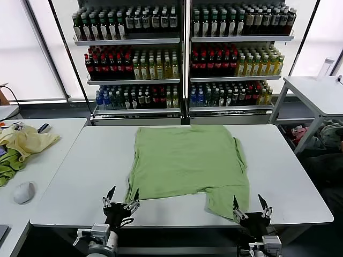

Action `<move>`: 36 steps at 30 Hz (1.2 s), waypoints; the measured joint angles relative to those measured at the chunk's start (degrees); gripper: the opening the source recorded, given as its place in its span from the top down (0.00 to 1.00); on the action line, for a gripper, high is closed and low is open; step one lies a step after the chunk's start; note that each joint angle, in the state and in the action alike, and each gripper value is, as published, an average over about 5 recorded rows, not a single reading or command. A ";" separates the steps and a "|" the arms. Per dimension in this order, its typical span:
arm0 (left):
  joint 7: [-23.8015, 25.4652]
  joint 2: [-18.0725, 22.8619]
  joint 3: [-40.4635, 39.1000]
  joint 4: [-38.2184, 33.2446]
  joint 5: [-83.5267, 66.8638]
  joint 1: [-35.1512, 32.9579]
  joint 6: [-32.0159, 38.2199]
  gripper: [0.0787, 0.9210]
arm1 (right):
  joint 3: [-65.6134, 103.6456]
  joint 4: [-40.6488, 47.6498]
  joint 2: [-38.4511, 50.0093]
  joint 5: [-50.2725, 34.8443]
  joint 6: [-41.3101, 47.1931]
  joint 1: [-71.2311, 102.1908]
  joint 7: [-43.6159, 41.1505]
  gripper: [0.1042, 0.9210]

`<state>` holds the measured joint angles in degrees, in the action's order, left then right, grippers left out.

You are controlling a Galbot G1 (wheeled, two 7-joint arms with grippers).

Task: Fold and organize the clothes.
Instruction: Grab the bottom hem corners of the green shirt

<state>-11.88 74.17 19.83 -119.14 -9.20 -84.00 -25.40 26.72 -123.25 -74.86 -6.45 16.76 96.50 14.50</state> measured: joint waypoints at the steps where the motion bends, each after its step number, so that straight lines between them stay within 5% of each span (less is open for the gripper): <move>1: -0.08 -0.05 -0.08 0.26 -0.12 0.24 -0.31 0.12 | -0.08 0.14 -0.06 -0.03 0.08 0.01 0.05 0.12; 8: -0.99 -0.40 -0.82 3.20 -1.41 2.67 -2.82 0.13 | -1.17 1.88 -0.85 -0.67 0.92 0.14 0.66 0.12; 13: -0.98 -0.73 -1.50 3.91 -2.46 3.17 -3.44 0.25 | -1.74 2.50 -1.01 -1.70 1.17 0.30 0.98 0.16; 36: 0.17 -2.45 -0.81 4.17 -9.31 3.78 -4.24 0.98 | -1.30 1.80 -0.11 -6.13 0.21 -0.21 -1.64 0.85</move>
<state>-11.72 71.72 19.02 -114.97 -18.51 -80.22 -29.64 25.42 -121.45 -74.97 -12.58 16.98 96.29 12.86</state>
